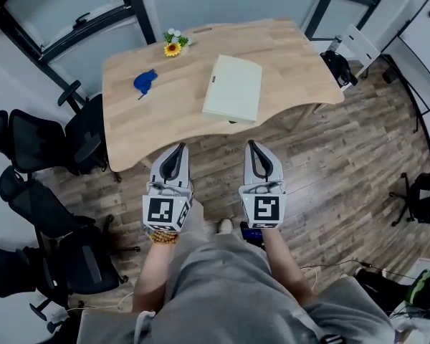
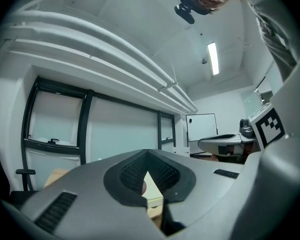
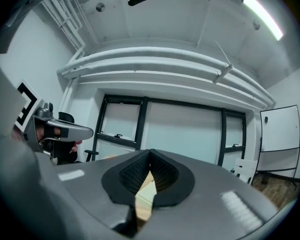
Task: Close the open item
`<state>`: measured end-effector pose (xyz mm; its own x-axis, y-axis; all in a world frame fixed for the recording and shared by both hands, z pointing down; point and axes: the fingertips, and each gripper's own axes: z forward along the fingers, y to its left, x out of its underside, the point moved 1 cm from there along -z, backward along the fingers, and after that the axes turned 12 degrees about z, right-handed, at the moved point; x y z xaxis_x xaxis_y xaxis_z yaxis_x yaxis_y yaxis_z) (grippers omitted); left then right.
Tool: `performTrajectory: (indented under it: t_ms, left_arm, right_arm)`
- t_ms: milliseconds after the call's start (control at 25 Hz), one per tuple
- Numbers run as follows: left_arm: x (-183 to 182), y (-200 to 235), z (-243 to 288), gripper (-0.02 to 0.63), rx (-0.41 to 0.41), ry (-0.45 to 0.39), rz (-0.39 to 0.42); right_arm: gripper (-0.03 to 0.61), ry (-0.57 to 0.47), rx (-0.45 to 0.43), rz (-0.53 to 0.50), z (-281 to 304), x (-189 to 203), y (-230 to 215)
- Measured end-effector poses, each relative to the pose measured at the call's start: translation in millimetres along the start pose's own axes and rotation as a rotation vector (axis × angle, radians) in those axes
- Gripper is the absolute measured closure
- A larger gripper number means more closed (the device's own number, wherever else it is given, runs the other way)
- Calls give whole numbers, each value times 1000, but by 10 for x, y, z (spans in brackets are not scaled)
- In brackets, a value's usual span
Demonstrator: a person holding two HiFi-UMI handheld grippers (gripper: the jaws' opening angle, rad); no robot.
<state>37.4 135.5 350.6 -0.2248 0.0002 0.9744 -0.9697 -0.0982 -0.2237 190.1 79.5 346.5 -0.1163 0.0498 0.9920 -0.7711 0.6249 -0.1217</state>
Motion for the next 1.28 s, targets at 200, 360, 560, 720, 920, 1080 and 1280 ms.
performTrajectory:
  t_ms: [200,360,560,720,920,1080,1280]
  left_arm:
    - [244,364,539,606,61,-2,-41]
    - [394,602,966,606,150,7,-68]
    - [595,930,1393,606,246,19,-99]
    - [858,1128,1620,605,331,50,-141]
    - [1209,1118,1900,604,443,94,-150]
    - [1488,994,2083,603,515,155,-163]
    - [1895,811,2318,601,578,252,-225]
  right_arm:
    - [568,9,84,-46,443,19,-135]
    - [568,15,152,-94,831,-10,-180]
    - [568,63,228,-149,1295,116,-183]
    - [568,104,289,-163,1549,222,-167]
    - [568,113,378,-177,1667,232,-244]
    - [568,112,435,-163,1756,271,-381]
    - [568,125,444,-134,1927,460,-531]
